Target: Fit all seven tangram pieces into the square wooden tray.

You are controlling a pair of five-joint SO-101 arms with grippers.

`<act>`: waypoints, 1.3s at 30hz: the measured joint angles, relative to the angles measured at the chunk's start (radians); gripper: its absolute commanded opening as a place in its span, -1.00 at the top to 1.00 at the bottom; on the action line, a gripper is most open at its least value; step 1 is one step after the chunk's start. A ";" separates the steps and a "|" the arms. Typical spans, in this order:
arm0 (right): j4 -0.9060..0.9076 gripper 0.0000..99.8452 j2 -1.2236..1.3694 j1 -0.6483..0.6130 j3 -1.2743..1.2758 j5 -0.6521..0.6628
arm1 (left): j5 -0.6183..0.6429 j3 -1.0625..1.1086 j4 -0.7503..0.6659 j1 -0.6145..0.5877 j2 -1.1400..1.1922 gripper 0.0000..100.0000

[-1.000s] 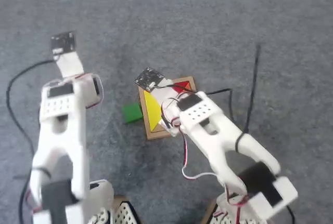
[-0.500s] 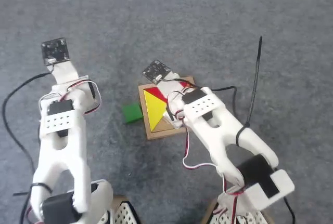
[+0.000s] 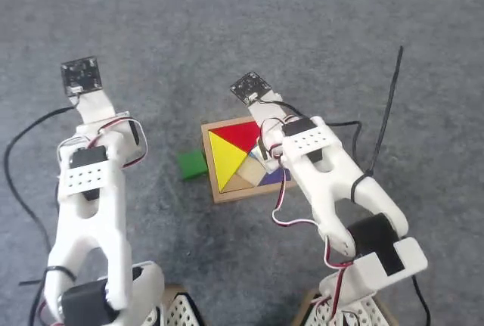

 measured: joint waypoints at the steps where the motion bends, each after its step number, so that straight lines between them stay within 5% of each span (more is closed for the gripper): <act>1: 0.021 0.98 -0.017 -0.002 0.000 0.000 | 0.000 0.000 0.000 0.000 0.000 0.97; 5: 0.117 0.98 -0.143 -0.002 0.000 0.000 | -0.005 0.014 0.000 0.000 0.000 0.94; 11: 0.126 0.98 -0.324 0.029 0.103 0.000 | -0.187 0.035 0.023 0.083 0.000 0.79; 16: 0.018 0.98 -0.334 0.063 0.183 0.000 | -0.391 0.035 0.169 0.207 0.000 0.62; 20: -0.002 0.98 -0.336 0.074 0.187 0.000 | -0.423 0.035 0.278 0.262 -0.002 0.60; 34: -0.006 0.98 -0.336 0.075 0.187 0.000 | 0.150 0.081 0.299 0.290 -0.002 0.57; 39: -0.006 0.98 -0.336 0.075 0.187 0.000 | 0.226 0.089 0.299 0.265 -0.002 0.51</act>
